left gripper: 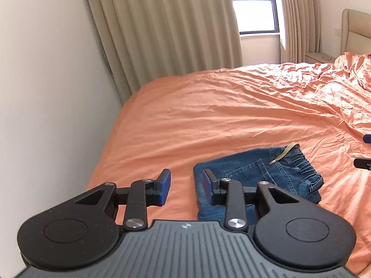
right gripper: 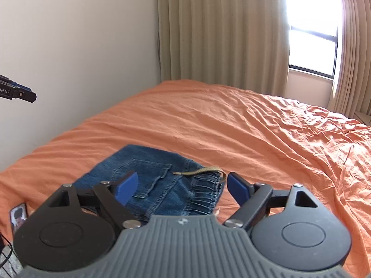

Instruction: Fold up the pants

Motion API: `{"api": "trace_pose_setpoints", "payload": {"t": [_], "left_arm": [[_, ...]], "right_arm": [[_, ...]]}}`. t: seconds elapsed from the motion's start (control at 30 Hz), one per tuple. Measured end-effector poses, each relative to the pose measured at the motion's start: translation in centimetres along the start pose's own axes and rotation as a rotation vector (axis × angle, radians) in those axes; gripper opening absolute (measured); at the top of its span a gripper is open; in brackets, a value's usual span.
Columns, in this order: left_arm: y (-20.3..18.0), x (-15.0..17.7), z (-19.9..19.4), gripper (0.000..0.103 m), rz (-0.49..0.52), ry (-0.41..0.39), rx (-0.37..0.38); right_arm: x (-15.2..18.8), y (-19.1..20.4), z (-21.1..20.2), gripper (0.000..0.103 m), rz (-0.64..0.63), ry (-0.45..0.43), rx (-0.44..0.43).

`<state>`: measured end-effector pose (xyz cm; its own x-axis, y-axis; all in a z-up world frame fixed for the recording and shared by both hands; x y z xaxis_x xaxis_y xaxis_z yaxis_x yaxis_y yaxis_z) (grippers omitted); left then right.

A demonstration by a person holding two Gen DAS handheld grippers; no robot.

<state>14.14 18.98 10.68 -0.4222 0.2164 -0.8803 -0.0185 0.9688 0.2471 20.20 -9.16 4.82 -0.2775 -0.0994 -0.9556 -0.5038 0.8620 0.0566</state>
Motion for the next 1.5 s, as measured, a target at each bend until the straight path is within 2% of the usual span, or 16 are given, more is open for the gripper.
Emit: {"api": "trace_pose_setpoints", "payload": {"t": [0.07,0.13,0.2,0.23,0.3,0.37,0.5,0.57,0.7,0.83,1.0,1.13,1.5], "left_arm": [[-1.0,-0.3,-2.5,0.051,0.02,-0.034,0.005],[-2.5,0.4,-4.3,0.056,0.004,-0.059,-0.002],[-3.8,1.8,-5.3,0.063,-0.059,-0.071,-0.018],[-4.6,2.8,-5.6,0.07,-0.095,-0.082,-0.005],[-6.1,4.7,-5.9,0.074,-0.166,-0.105,-0.024],[-8.0,6.5,-5.7,0.081,-0.189,-0.13,-0.048],[-11.4,9.3,-4.5,0.082,-0.261,-0.145,-0.049],[-12.9,10.2,-3.8,0.082,-0.25,-0.143,-0.066],[-14.9,12.3,-2.9,0.083,-0.226,-0.135,-0.114],[-16.0,14.0,-2.3,0.083,-0.228,-0.111,-0.105],[-16.6,15.6,-1.1,0.083,-0.231,-0.036,-0.095],[-16.9,16.4,-0.8,0.083,-0.226,-0.01,-0.082],[-17.2,16.2,-0.7,0.083,-0.229,0.001,-0.077]], "right_arm": [[-0.4,1.6,-2.1,0.08,0.002,-0.04,-0.023],[-0.2,3.1,-3.8,0.081,-0.012,-0.074,-0.013],[0.4,4.5,-5.2,0.081,-0.029,-0.104,-0.007],[0.8,5.2,-5.9,0.081,-0.032,-0.121,-0.013],[1.9,6.5,-7.3,0.081,-0.047,-0.157,-0.033],[3.0,7.5,-8.1,0.081,-0.082,-0.171,-0.001],[5.2,8.6,-8.9,0.081,-0.116,-0.203,0.046],[6.2,8.8,-8.9,0.081,-0.135,-0.196,0.072],[8.3,8.2,-7.8,0.081,-0.13,-0.128,0.112],[9.8,7.1,-6.2,0.081,-0.075,-0.043,0.141],[10.9,6.3,-4.8,0.081,-0.027,-0.002,0.164],[11.6,6.0,-4.1,0.081,-0.006,0.013,0.165],[11.7,5.6,-4.1,0.081,0.028,0.014,0.159]]}}
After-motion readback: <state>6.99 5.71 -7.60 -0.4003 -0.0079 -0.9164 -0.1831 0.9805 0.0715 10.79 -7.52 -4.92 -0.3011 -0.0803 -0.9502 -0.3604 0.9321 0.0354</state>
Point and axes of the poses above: each gripper's, at about its wrist camera, not at the fingertips, and z roughly the way its jaws point, y to its left, x to its underside, the point moved 4 cm from there along z, roughly the way its jaws point, and after that the axes turned 12 degrees about -y, right-handed, at the moved point
